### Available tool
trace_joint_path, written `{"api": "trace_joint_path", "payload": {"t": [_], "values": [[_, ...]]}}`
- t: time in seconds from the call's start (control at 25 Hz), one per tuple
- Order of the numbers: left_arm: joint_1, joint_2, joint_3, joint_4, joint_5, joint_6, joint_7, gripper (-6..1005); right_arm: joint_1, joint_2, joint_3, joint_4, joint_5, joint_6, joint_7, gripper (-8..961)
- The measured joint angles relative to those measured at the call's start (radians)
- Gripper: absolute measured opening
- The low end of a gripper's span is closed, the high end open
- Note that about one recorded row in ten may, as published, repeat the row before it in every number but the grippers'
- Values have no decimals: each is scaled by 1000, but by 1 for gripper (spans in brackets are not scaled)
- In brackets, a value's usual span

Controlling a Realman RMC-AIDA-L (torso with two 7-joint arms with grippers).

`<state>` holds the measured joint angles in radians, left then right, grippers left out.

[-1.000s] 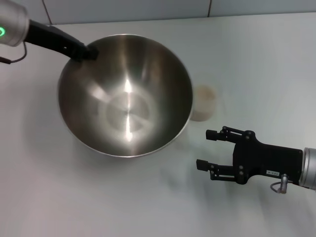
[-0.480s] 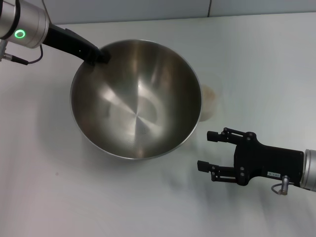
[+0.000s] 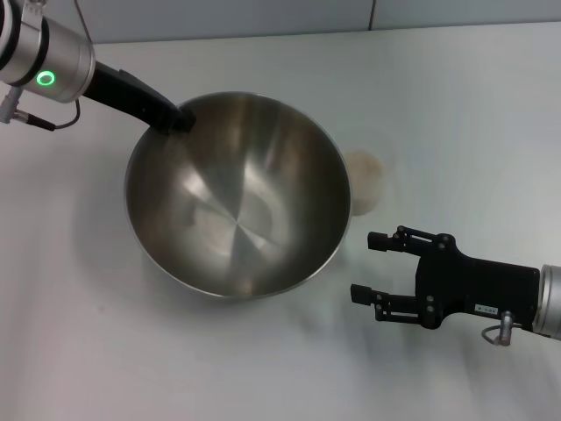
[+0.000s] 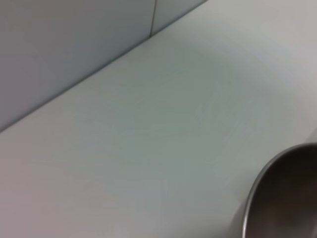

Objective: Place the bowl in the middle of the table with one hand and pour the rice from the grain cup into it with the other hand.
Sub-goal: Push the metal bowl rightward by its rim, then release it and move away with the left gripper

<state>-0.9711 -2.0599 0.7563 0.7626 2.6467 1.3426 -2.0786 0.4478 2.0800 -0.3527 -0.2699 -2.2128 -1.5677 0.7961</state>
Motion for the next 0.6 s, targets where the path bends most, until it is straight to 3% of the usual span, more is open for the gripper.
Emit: {"api": "trace_joint_path", "payload": {"t": [0.6], "values": [[-3, -1, 11, -23, 23, -19, 0, 36, 0, 0, 0, 0, 1, 0, 0, 798]]}}
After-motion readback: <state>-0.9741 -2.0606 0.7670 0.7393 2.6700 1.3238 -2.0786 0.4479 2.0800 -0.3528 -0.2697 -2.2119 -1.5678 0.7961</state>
